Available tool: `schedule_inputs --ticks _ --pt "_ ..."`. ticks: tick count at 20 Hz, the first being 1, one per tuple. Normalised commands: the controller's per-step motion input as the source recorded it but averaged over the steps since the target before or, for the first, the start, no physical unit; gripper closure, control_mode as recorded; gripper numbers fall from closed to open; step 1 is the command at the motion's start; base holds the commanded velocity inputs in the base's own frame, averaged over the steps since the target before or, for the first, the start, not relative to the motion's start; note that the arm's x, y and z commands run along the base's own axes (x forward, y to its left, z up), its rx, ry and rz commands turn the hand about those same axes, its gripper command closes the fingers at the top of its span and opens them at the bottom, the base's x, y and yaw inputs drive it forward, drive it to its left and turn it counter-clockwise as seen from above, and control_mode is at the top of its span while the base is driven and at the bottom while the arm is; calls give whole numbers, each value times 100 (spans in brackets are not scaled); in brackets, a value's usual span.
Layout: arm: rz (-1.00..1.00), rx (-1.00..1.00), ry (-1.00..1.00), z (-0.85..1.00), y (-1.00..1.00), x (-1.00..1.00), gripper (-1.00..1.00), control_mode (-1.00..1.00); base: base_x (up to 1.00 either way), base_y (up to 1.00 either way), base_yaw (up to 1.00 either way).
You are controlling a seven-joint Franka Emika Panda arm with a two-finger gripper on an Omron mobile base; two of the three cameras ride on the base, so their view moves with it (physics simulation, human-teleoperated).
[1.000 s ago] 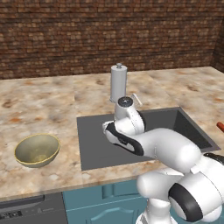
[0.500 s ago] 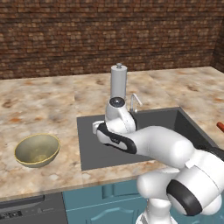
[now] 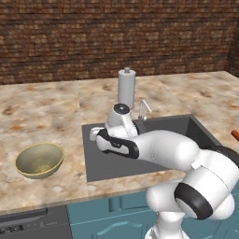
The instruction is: Remove the carrot and onion from the sink. Then move the bowl and cup from the counter to the sink for washing.
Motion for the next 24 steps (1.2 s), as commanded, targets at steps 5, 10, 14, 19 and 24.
schedule_inputs --ticks 5,10,14,19,24 --pt "0 6 0 0 46 10 100 -100 0 0 0" --pt "0 5 0 0 44 21 100 -100 0 0 0" --pt "0 6 2 0 45 27 100 -100 0 0 0" --pt "0 1 0 0 51 26 100 -100 0 0 0" --pt "-1 0 0 -4 42 28 100 -100 0 0 0"
